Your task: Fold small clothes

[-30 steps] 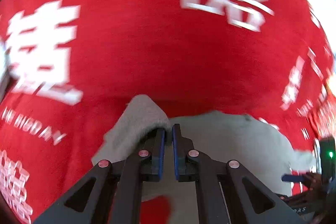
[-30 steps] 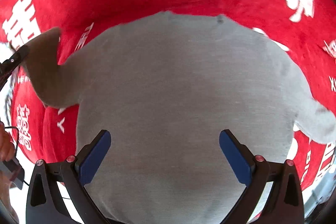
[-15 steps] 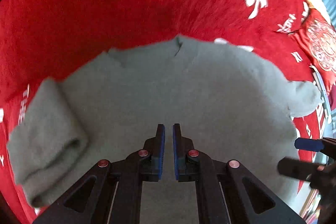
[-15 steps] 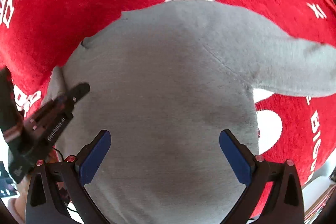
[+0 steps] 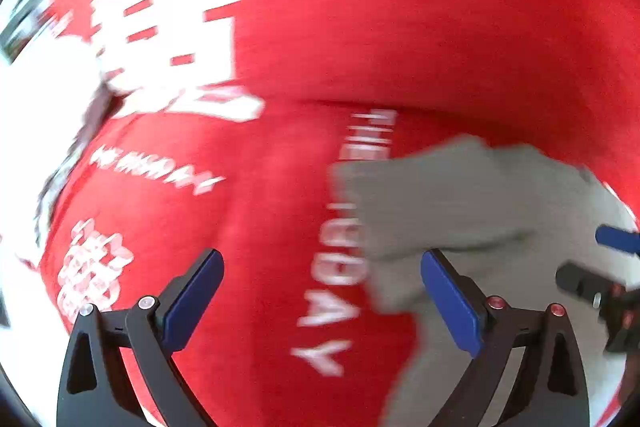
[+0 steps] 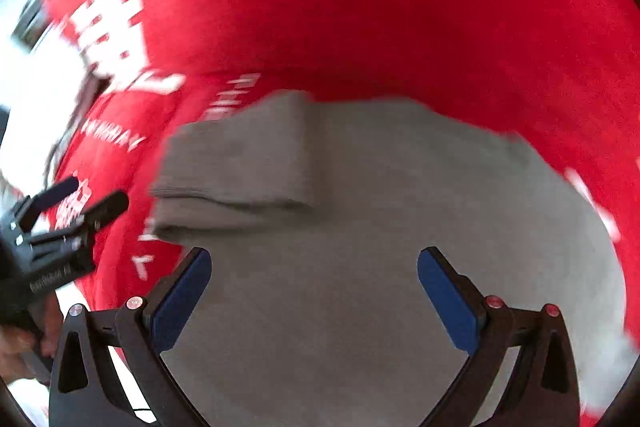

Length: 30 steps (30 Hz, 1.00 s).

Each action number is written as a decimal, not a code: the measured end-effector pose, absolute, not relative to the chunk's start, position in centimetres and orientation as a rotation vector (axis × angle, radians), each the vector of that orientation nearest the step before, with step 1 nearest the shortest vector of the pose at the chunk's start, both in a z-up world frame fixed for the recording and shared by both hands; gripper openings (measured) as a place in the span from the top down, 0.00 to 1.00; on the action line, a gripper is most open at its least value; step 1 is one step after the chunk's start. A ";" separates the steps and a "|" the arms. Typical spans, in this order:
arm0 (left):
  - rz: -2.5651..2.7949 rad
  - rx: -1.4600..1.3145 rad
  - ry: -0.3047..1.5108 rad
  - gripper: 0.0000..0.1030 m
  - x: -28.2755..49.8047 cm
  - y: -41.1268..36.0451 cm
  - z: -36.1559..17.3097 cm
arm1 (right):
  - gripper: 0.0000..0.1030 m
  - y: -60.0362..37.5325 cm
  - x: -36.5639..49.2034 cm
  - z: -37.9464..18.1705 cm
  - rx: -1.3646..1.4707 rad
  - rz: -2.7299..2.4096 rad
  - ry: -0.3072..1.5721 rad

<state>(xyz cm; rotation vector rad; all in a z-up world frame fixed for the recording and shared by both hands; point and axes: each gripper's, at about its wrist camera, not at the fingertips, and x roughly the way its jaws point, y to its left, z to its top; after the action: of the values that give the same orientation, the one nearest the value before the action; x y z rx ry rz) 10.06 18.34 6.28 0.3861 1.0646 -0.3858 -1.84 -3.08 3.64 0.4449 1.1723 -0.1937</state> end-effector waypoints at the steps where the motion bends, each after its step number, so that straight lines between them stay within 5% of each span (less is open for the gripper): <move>1: -0.329 0.370 1.078 0.04 11.1 20.2 6.0 | 0.00 -1.2 -0.2 3.7 0.414 -0.147 1.171; 6: -0.233 0.326 1.139 0.06 12.9 22.6 3.5 | 0.00 5.7 6.8 1.4 0.283 -0.009 1.171; 8: -0.172 0.352 1.145 0.07 13.4 23.7 2.5 | 0.08 7.1 8.6 0.3 0.252 -0.029 1.177; 9: -0.188 0.330 1.163 0.07 13.6 24.2 2.2 | 0.17 7.0 9.3 -0.6 0.264 -0.060 1.197; 10: -0.205 0.304 1.180 0.07 13.5 24.5 2.0 | 0.61 6.4 9.0 -1.1 0.305 -0.072 1.219; 11: -0.212 0.298 1.185 0.07 13.2 24.5 1.9 | 0.86 5.6 8.9 -1.8 0.388 -0.072 1.239; 30: -0.452 0.424 1.157 0.07 10.1 15.7 2.5 | 0.87 -14.7 -12.8 5.8 1.192 -0.501 0.712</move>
<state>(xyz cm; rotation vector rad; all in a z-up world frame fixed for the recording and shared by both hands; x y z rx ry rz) 10.12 15.74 2.51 0.4241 1.1573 -0.4519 -12.80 -14.66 5.76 1.1917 0.7119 -0.5010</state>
